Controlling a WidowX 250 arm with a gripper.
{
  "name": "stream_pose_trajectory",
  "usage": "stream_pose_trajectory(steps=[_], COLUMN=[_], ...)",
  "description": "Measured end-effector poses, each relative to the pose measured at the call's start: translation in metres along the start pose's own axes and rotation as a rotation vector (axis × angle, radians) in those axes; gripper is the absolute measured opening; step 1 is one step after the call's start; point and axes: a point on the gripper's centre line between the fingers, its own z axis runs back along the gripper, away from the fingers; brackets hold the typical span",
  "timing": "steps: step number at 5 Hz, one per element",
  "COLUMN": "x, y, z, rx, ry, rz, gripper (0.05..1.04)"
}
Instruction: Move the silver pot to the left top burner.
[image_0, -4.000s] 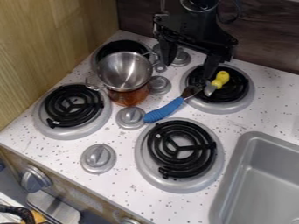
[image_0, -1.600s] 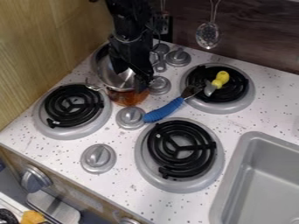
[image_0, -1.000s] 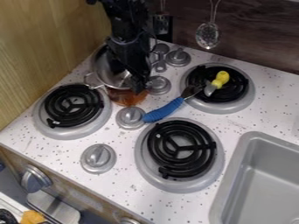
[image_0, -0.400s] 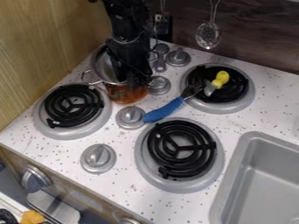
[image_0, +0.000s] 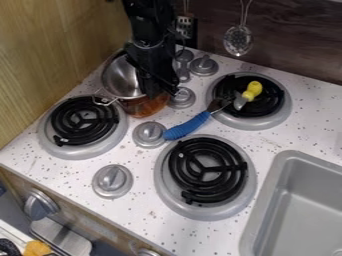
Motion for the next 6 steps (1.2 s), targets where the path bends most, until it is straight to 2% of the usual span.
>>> stream_pose_trajectory(steps=[3, 4, 6], x=[0.003, 0.011, 0.014], y=[-0.01, -0.007, -0.004], z=[0.014, 0.02, 0.026], rx=[0.04, 0.058, 0.124], ry=[0.02, 0.02, 0.03], rz=[0.059, 0.049, -0.013], gripper=[0.063, 0.06, 0.055])
